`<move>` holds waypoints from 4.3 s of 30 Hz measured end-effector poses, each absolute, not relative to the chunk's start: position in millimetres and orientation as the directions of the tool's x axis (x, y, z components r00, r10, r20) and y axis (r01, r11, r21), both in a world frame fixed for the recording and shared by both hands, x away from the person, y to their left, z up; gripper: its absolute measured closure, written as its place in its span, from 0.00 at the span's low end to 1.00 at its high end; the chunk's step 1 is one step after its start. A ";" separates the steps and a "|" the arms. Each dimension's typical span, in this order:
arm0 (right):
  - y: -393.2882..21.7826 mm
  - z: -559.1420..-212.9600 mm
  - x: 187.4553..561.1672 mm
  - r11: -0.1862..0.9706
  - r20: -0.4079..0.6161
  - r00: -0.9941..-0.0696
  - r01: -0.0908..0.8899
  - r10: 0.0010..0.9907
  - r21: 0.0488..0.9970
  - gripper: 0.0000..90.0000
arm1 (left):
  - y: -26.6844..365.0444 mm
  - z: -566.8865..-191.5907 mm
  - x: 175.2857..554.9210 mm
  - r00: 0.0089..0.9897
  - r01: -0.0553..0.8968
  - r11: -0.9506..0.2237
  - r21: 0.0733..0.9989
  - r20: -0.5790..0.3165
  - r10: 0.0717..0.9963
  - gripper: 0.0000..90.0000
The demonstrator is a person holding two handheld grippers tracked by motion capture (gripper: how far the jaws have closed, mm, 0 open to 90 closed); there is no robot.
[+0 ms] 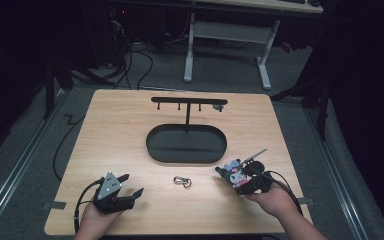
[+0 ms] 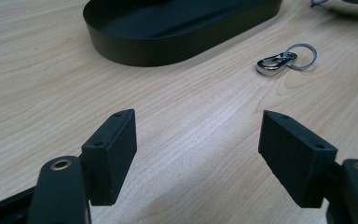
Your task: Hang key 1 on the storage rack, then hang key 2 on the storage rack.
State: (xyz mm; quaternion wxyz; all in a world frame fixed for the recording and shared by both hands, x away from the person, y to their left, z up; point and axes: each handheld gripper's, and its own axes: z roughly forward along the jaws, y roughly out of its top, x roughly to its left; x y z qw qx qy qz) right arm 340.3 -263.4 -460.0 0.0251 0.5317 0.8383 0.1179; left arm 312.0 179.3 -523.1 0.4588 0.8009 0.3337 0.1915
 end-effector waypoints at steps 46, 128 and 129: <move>-253.3 -396.1 365.8 0.436 0.095 -0.474 0.859 0.876 0.268 0.55 | 179.8 -522.1 308.5 0.698 0.349 -0.364 0.864 0.019 0.716 0.31; -233.1 -315.6 453.8 0.416 -0.007 -0.433 0.859 0.901 0.298 0.55 | 176.4 -523.6 309.2 0.713 0.348 -0.388 0.854 0.027 0.701 0.31; -233.1 -315.6 453.8 0.416 -0.007 -0.433 0.859 0.901 0.298 0.55 | 176.2 -523.5 309.1 0.714 0.347 -0.388 0.854 0.028 0.700 0.31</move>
